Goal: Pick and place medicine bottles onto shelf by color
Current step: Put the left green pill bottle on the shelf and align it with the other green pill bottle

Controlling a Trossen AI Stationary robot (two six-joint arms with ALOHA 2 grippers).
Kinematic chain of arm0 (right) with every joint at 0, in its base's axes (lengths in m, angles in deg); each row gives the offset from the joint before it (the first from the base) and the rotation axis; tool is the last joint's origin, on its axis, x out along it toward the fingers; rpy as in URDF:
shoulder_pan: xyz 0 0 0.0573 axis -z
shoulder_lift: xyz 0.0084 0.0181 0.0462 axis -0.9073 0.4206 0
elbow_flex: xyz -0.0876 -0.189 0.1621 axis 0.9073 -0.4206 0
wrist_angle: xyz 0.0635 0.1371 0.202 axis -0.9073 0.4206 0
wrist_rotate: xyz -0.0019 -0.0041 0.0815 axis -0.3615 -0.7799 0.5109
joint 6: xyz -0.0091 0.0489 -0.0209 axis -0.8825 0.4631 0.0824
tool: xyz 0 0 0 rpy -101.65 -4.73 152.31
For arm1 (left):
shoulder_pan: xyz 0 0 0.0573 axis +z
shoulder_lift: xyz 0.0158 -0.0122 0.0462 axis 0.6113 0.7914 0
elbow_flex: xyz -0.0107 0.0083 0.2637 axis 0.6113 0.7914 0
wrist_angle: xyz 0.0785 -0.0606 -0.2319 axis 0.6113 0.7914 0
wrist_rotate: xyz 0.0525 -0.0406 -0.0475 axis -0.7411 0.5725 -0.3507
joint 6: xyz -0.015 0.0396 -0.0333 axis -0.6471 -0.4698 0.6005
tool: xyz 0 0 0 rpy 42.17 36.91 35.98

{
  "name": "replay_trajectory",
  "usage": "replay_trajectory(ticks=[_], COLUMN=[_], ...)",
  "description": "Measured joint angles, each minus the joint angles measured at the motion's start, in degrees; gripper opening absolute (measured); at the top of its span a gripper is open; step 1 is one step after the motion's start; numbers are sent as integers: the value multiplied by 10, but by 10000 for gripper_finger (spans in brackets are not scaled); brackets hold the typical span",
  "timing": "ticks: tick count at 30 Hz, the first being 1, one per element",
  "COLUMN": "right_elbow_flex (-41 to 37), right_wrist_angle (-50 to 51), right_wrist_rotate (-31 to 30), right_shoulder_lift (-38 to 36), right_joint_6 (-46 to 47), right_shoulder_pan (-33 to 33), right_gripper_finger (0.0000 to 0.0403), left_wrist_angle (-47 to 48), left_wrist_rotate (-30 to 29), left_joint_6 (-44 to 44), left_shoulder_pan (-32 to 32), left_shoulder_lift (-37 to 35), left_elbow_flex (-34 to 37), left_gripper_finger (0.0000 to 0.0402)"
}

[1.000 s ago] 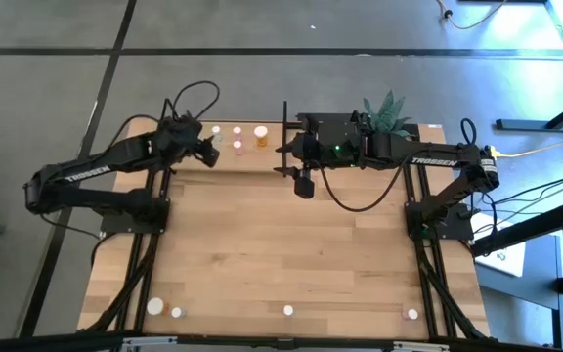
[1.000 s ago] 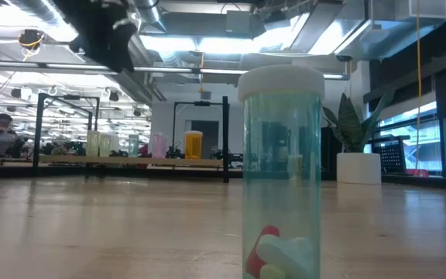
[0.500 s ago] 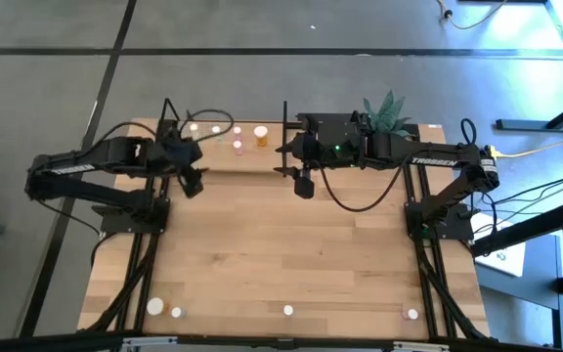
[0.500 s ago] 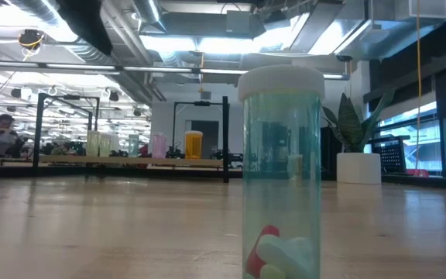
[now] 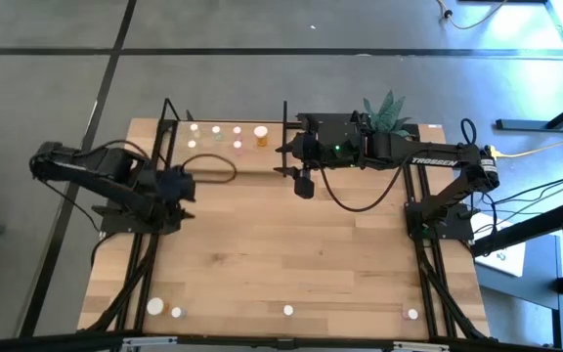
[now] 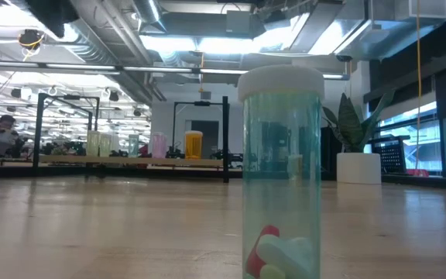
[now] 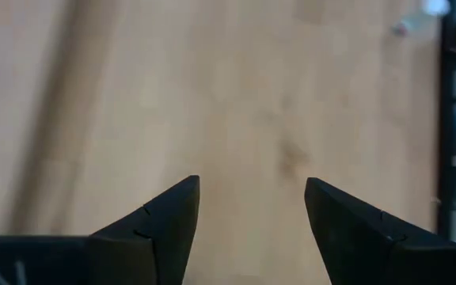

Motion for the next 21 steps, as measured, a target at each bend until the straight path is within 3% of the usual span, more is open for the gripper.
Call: replay_trajectory(ticks=[11, 21], right_elbow_flex=[0, 0], right_wrist_angle=[-3, 45], right_wrist_rotate=[0, 21], right_shoulder_lift=[0, 0], right_joint_6=[78, -2], right_shoulder_pan=[-5, -88], right_gripper_finger=[231, 231], left_wrist_angle=[0, -1], left_wrist_rotate=[13, -91], left_joint_6=[176, 271], left_shoulder_pan=[-163, -273], left_shoulder_lift=[0, 7], left_elbow_flex=[0, 0], left_gripper_finger=[222, 222])
